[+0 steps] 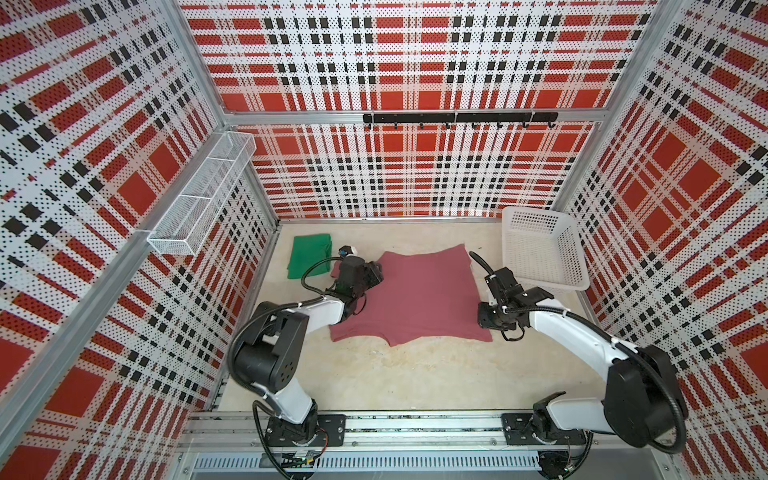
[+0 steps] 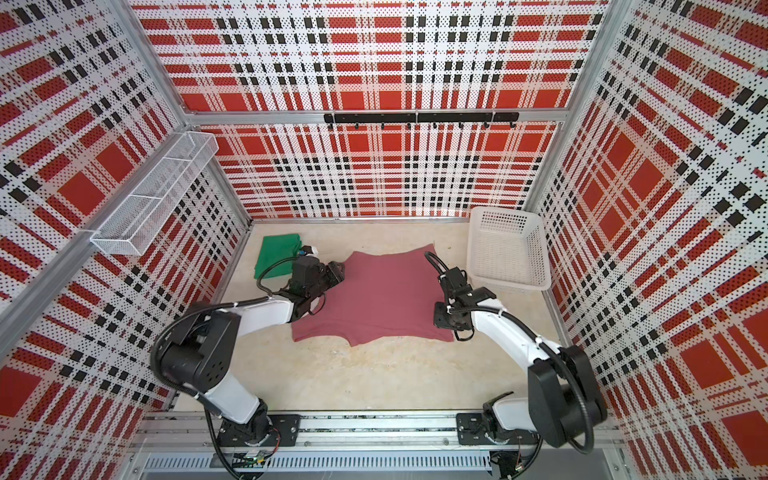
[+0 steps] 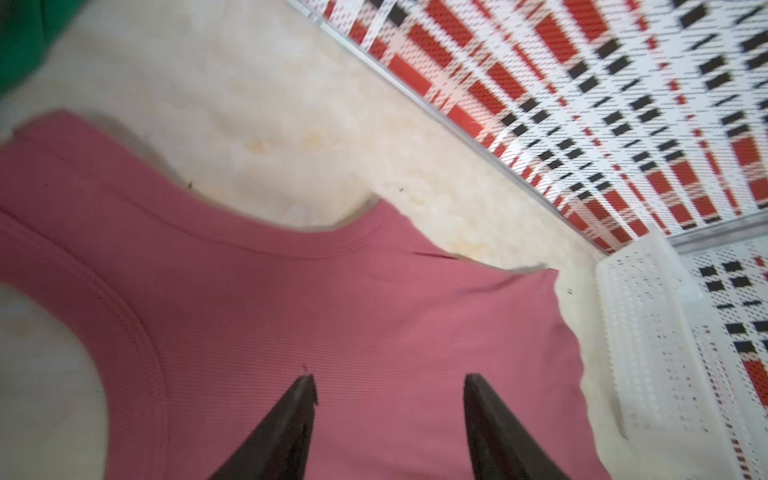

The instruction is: Fold and stack the tank tops

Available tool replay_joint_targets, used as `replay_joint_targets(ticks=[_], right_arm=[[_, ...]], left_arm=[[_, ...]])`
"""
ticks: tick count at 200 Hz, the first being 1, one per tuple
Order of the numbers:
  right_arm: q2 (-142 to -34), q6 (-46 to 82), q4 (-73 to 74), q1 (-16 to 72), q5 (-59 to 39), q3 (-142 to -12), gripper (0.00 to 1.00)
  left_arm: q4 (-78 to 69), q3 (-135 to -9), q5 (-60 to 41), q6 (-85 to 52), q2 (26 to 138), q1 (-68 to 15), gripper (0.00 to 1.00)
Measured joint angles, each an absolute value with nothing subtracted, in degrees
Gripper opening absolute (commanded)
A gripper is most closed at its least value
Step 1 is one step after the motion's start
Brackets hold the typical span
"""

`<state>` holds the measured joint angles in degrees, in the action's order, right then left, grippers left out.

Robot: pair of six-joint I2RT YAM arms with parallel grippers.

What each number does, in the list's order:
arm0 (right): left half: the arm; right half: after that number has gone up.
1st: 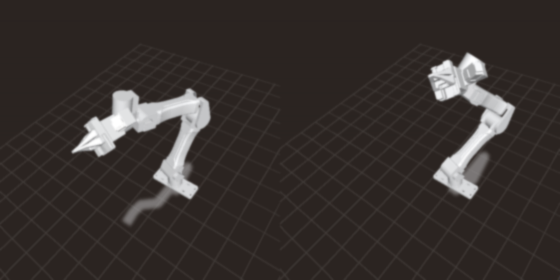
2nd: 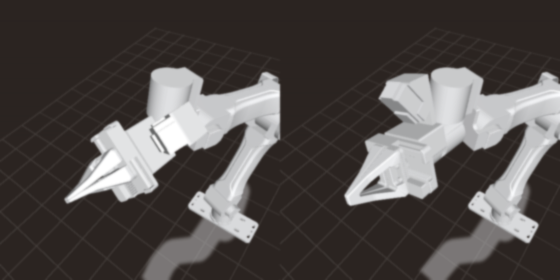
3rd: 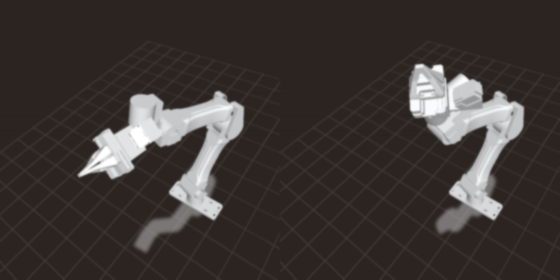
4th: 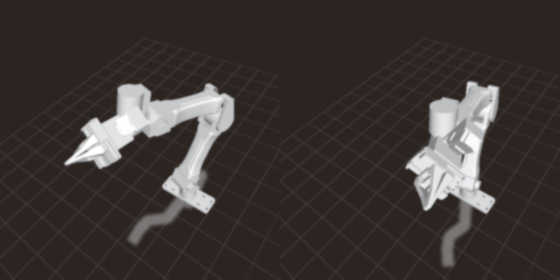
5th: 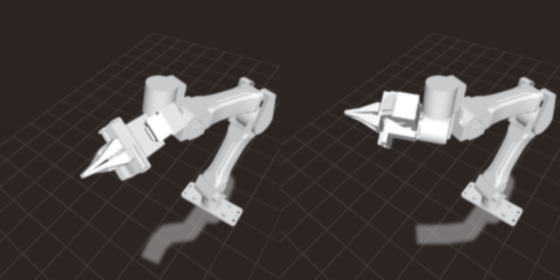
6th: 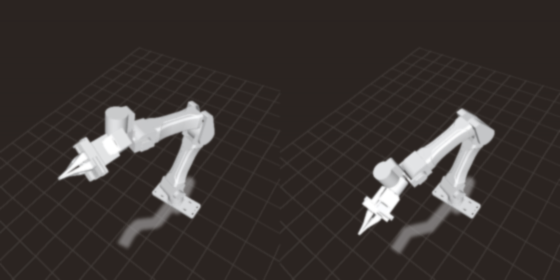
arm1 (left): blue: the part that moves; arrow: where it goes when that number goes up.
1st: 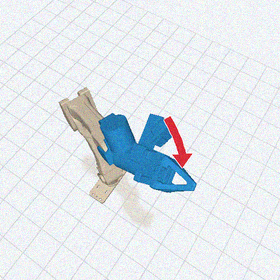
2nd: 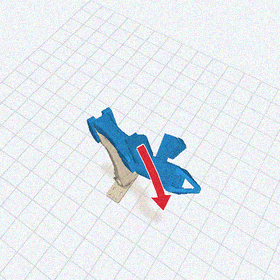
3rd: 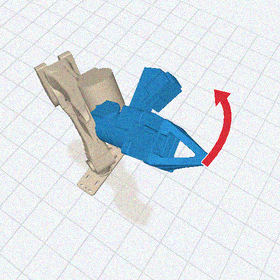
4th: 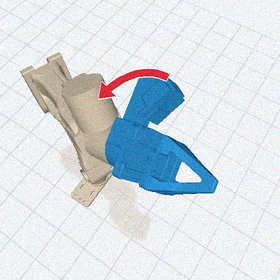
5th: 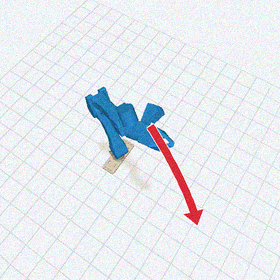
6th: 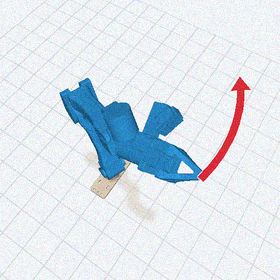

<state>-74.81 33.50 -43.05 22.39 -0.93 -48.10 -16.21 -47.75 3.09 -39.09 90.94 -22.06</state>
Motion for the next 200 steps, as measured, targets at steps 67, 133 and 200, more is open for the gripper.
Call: replay_joint_targets(ticks=[67,133,200], right_arm=[[-68.64,36.6,-46.06,19.92,-2.72,-41.19,0.24],[-68.73,35.48,-45.32,18.81,-2.66,-41.19,0.3],[-70.57,34.63,-42.98,18.37,-2.57,-41.17,0.34]], left_arm=[[4.03,-31.33,1.87,-42.74,63.77,-34.28,0.38],[6.55,-23.07,1.83,-58.22,64.36,-44.25,0.44],[1.3,-22.44,2.39,-62.85,70.0,-44.58,0.45]])
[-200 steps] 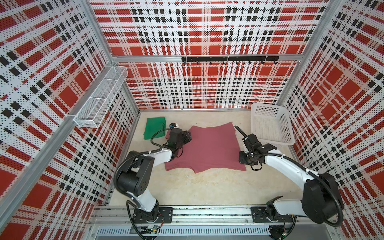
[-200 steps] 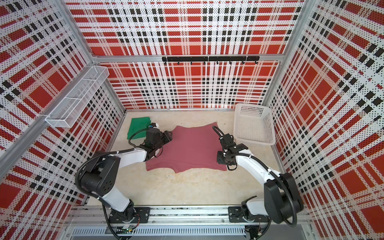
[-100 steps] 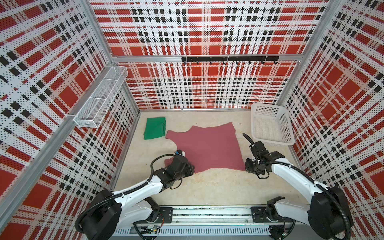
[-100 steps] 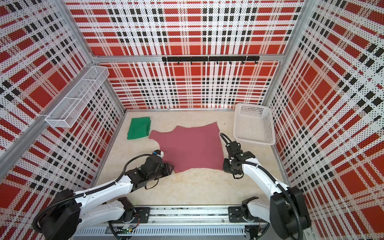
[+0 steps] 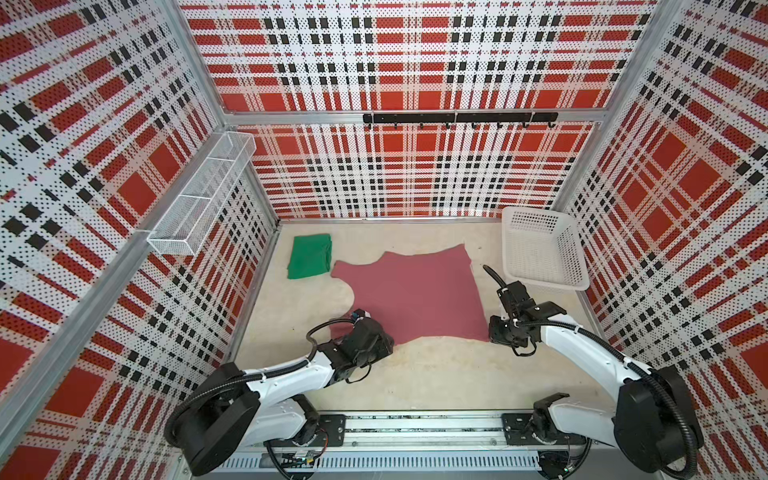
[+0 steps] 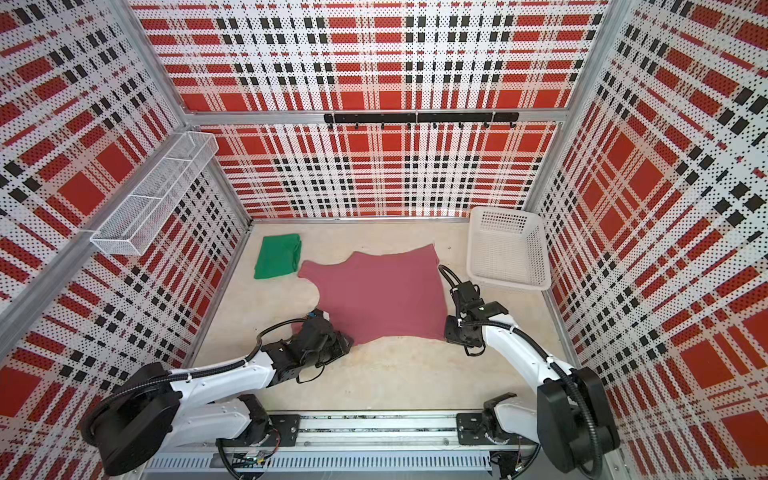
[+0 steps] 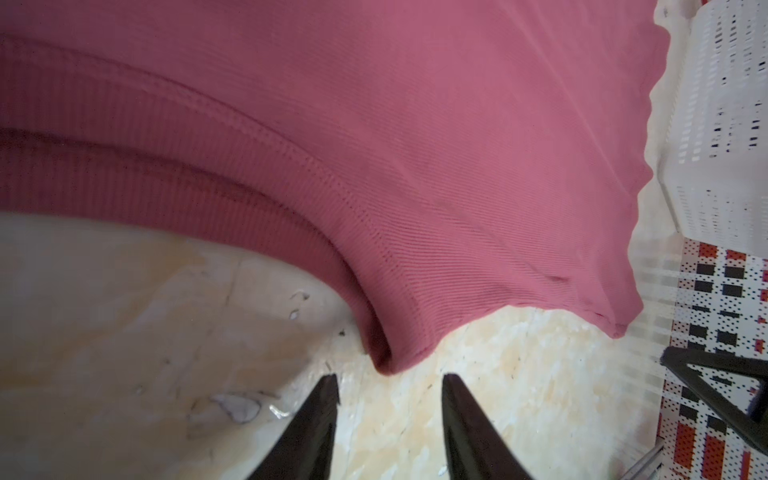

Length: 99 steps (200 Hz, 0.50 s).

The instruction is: Fold and stack the tank tops

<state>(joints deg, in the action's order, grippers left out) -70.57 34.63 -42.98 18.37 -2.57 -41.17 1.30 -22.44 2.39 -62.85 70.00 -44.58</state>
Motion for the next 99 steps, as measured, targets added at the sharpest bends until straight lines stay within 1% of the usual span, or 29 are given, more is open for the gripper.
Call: replay_joint_targets(ticks=[73,88,99], right_arm=[[-73.08,34.24,-38.17,17.8,-3.97,-40.82,0.37],[-74.06,34.13,-36.95,17.8,-4.38,-40.4,0.37],[-74.96,34.11,-36.1,17.8,-4.64,-39.97,0.37]], left_arm=[[-3.6,-22.48,1.96,-64.1,74.48,-44.56,0.46],[-5.15,-22.59,1.96,-64.14,75.44,-44.45,0.44],[-5.93,-22.65,1.98,-64.18,76.14,-44.38,0.39]])
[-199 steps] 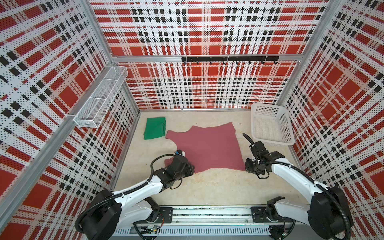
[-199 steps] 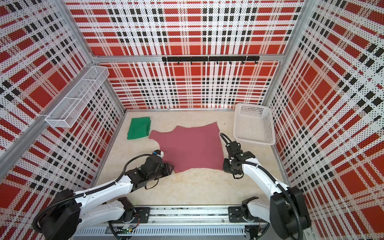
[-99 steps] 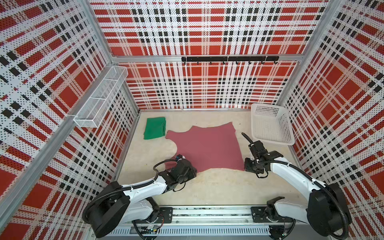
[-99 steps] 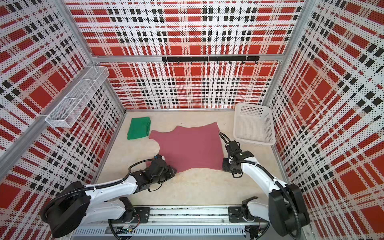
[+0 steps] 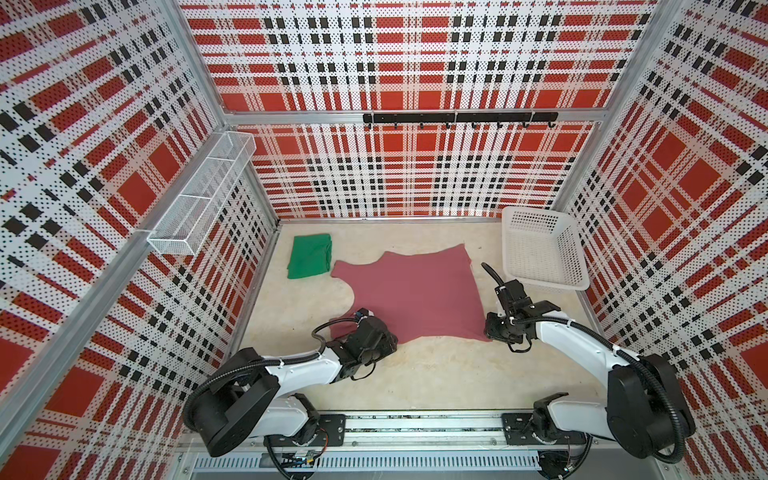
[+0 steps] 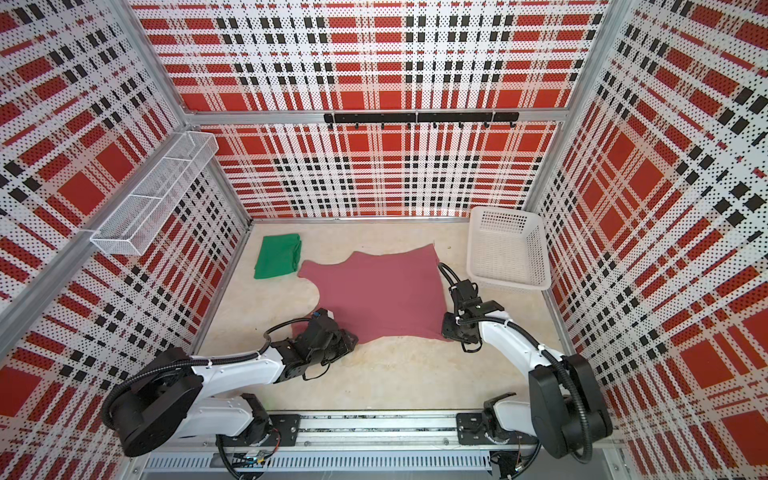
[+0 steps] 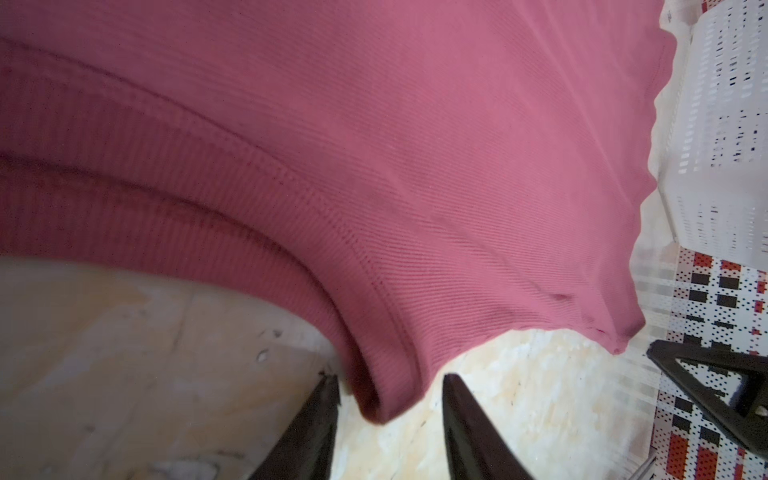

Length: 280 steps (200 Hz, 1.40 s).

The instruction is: Fold and stack the tank tops

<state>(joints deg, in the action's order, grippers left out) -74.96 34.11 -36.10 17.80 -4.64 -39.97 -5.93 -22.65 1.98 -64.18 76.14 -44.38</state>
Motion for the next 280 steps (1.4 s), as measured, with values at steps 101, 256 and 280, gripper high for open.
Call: replay_joint_targets(ticks=[101,256,280], right_arm=[[-76.99,34.17,-34.26,17.67,-5.67,-36.07,0.0],[-67.29,37.32,-40.38,20.51,-7.97,-33.89,0.0],[-67.29,37.39,-40.4,20.58,-7.9,-33.89,0.0]], left_arm=[[-3.27,-22.96,3.44,-63.61,76.09,-43.79,0.0],[4.97,-19.0,2.11,-65.01,64.75,-44.12,0.5],[1.26,-18.06,0.84,-66.7,65.93,-44.23,0.44]])
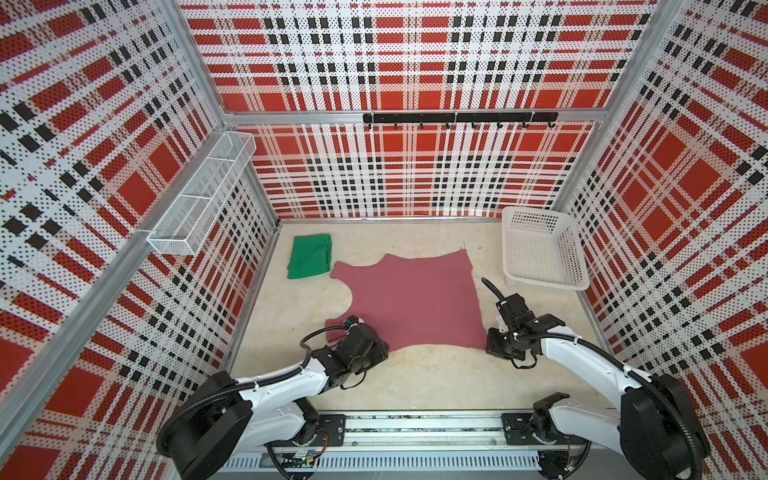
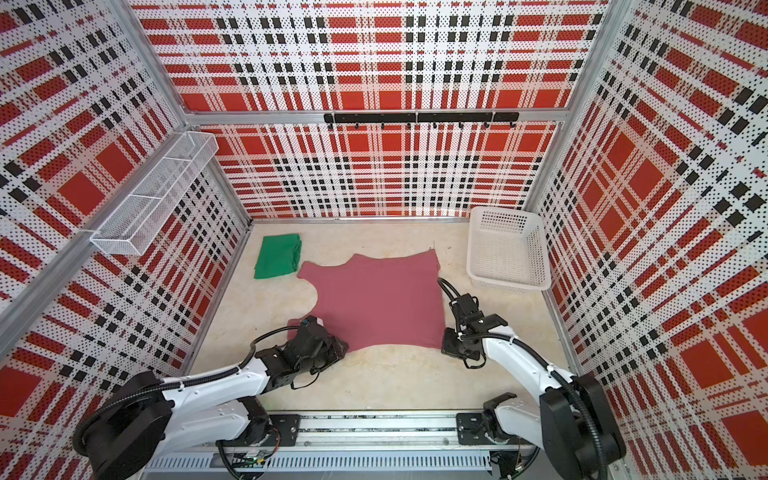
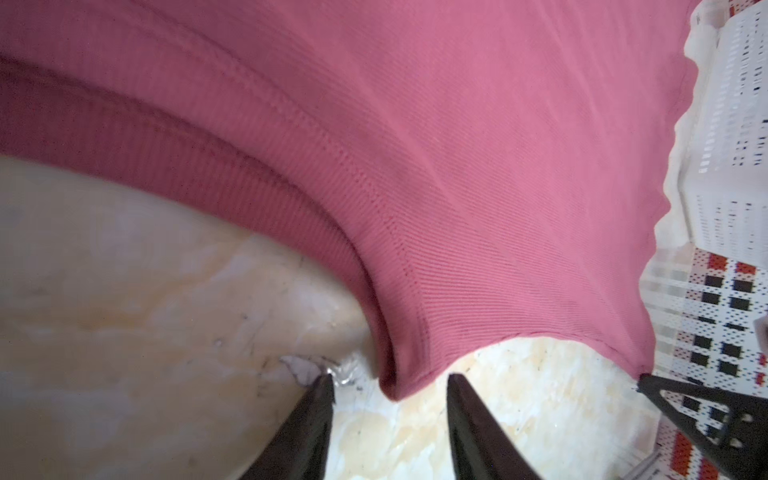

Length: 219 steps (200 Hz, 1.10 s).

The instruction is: Fold and stack the tank tops

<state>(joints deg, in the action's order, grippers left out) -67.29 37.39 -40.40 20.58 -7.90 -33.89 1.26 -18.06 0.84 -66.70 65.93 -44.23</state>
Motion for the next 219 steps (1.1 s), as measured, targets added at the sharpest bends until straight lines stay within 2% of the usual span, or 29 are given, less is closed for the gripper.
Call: replay_joint_targets(ticks=[44,101,160,219], right_arm=[[-67.42,37.39,-40.38,20.58,-7.7,-33.89,0.0],[-67.51,37.39,-40.51,20.6,-7.68,-33.91,0.0],[-63.99,37.41,-44.69,21.19,-7.75,-35.77,0.0],[-65.89,36.01,-47.11,21.23,-7.68,-43.79,0.0]], left_arm=[[-6.0,-17.26,-1.34,-69.21,69.82,-44.75,0.33],[-3.88,-18.17,-0.73,-68.97,70.91,-44.77,0.0],[6.07,-20.8,0.49,-66.87,65.93,-44.38,0.0],[14.41,-28.97,-0.99,-58.67,66.96,-39.75,0.0]])
